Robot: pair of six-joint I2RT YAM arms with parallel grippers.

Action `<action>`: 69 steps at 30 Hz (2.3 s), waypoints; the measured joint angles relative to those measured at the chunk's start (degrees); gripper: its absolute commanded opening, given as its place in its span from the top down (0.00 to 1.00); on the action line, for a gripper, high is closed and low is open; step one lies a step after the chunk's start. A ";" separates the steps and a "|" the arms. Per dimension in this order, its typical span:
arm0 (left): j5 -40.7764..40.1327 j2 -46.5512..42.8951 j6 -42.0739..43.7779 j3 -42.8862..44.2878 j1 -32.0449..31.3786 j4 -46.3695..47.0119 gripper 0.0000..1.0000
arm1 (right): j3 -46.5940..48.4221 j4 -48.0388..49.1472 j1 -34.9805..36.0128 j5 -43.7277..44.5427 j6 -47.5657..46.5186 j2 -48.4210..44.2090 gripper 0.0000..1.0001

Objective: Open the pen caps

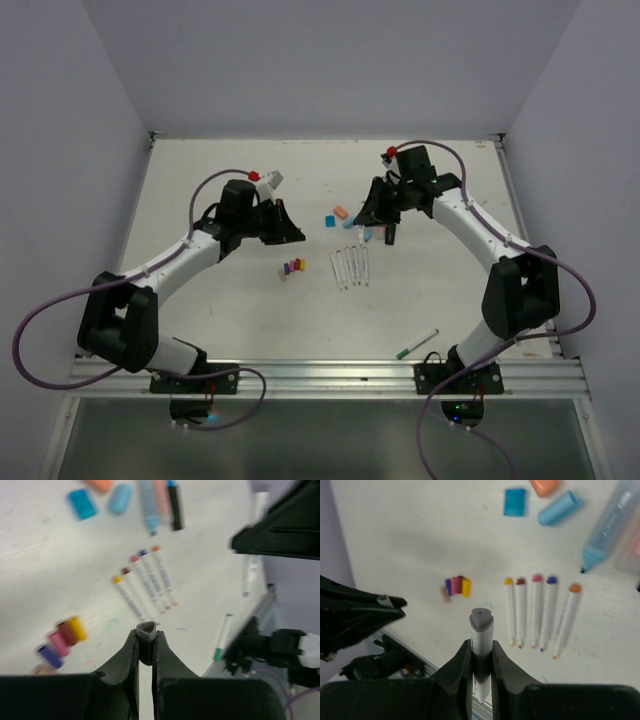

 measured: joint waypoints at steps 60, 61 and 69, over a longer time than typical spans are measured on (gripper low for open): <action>-22.60 -2.51 8.31 -16.06 1.22 -8.28 0.56 | -3.91 -9.22 1.88 16.79 -8.94 17.00 0.62; -22.67 -2.67 8.50 -16.06 1.22 -8.31 0.55 | -3.78 -9.22 1.95 17.07 -8.81 16.98 0.59; -22.69 -3.32 9.07 -16.06 1.22 -8.76 0.54 | -3.45 -11.78 2.01 19.76 -7.74 12.74 0.51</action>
